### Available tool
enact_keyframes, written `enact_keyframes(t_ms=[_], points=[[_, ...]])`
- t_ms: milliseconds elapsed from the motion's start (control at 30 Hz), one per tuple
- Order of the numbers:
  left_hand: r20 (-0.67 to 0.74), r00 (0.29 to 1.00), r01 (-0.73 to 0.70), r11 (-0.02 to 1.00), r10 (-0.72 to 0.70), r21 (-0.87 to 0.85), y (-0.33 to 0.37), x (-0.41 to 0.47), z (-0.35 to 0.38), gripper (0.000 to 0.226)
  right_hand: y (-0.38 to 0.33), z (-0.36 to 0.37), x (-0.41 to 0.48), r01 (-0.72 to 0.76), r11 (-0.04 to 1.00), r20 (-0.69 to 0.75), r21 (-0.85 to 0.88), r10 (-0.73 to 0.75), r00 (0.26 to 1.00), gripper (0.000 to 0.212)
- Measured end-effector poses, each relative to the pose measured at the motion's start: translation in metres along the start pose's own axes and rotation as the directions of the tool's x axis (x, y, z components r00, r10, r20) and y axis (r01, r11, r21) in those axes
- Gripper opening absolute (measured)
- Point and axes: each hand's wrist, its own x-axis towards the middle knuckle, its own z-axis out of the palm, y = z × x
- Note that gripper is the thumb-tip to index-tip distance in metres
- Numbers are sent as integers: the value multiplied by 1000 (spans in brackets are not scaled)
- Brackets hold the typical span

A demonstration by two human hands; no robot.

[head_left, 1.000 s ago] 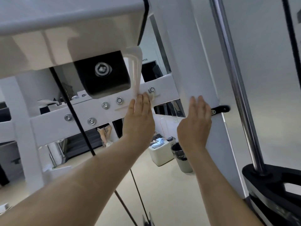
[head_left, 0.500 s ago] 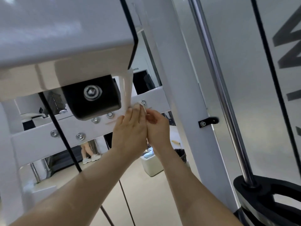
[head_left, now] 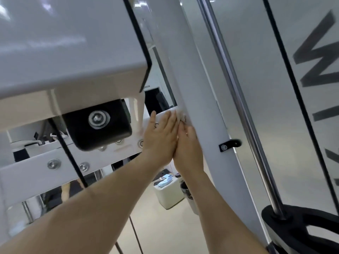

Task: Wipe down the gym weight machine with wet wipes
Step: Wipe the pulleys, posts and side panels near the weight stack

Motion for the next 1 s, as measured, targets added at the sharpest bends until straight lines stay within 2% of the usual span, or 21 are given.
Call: enact_keyframes(t_ms=[67,133,167,300,367,433,467,533,567,667,767,833,867,933,1000], points=[[-45,999,-14,994,9,-109,-2,2,-4,61,3,-1,3,-23,998,-40,-52,21,999,26],[-85,996,-35,963,13,-267,-7,1,-8,51,1,-3,4,-87,996,-55,17,87,995,20],[-105,994,-44,938,9,-345,-10,0,-9,46,-1,-5,3,-93,990,-74,110,102,992,22],[-138,986,-22,758,-89,-651,-14,8,-10,33,-7,-19,-1,-89,950,-248,298,167,954,11],[-214,970,-65,718,-119,-693,-7,12,-9,38,-6,-32,-1,-78,961,-364,266,175,915,8],[-219,963,-69,641,-157,-764,0,15,-5,38,-3,-42,2,-107,926,-378,361,250,891,9],[-194,965,-62,562,-178,-825,2,17,-6,35,-1,-46,4,-144,860,-340,489,340,877,10],[-176,966,-84,416,-188,-905,3,21,-7,32,4,-49,10,-224,607,-185,762,536,824,14],[-175,965,-90,380,-195,-921,3,23,-8,32,6,-50,12,-250,493,-115,833,597,794,15],[-131,952,-50,279,-278,-959,7,26,-13,22,11,-55,19,-278,305,-8,911,687,727,17],[-66,920,60,304,-387,-951,10,26,-13,14,17,-64,23,-264,115,88,958,756,648,26],[-22,916,119,323,-401,-939,13,26,-9,8,20,-64,25,-291,126,94,948,764,638,24],[-12,922,125,325,-388,-937,14,24,-9,5,22,-62,27,-314,195,63,929,754,654,24],[-63,940,72,378,-335,-923,18,23,-9,16,24,-56,29,-346,325,0,880,728,685,24],[-143,949,-3,444,-281,-896,22,23,-11,17,25,-55,32,-381,349,6,856,731,682,28]])
